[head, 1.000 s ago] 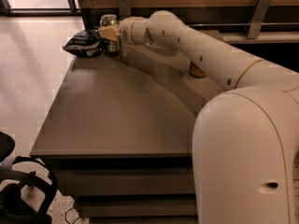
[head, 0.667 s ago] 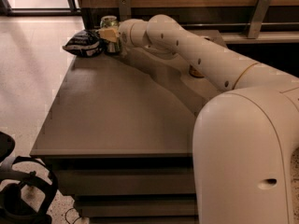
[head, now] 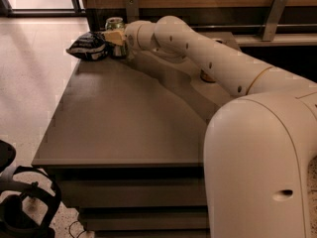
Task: Move green can near blue chip bag
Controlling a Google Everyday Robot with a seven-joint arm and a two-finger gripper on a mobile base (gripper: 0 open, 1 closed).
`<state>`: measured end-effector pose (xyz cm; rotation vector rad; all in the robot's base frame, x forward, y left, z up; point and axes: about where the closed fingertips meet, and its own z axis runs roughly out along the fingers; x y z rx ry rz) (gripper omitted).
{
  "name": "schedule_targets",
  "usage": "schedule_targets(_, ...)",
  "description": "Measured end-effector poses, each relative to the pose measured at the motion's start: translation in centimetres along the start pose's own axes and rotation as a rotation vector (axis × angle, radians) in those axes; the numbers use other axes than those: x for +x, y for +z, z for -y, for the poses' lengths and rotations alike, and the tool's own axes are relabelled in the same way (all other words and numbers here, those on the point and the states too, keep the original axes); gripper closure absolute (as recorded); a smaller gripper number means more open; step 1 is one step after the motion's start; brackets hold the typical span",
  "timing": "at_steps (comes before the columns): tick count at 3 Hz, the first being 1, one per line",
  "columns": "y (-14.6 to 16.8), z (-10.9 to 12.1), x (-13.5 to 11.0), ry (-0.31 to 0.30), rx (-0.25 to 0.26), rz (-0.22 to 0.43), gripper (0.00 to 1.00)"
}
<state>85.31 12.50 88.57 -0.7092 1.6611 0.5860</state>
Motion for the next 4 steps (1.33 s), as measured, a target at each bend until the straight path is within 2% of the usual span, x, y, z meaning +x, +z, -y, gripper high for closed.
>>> schedule_targets(2,0.36,-0.44,0.12,0.001,-0.007,-0.002,0.13)
schedule_targets(3,0.54,-0.65,0.18,0.001,-0.010,-0.002,0.00)
schedule_targets(4,0.54,-0.66,0.18,0.001,-0.011,-0.002,0.00)
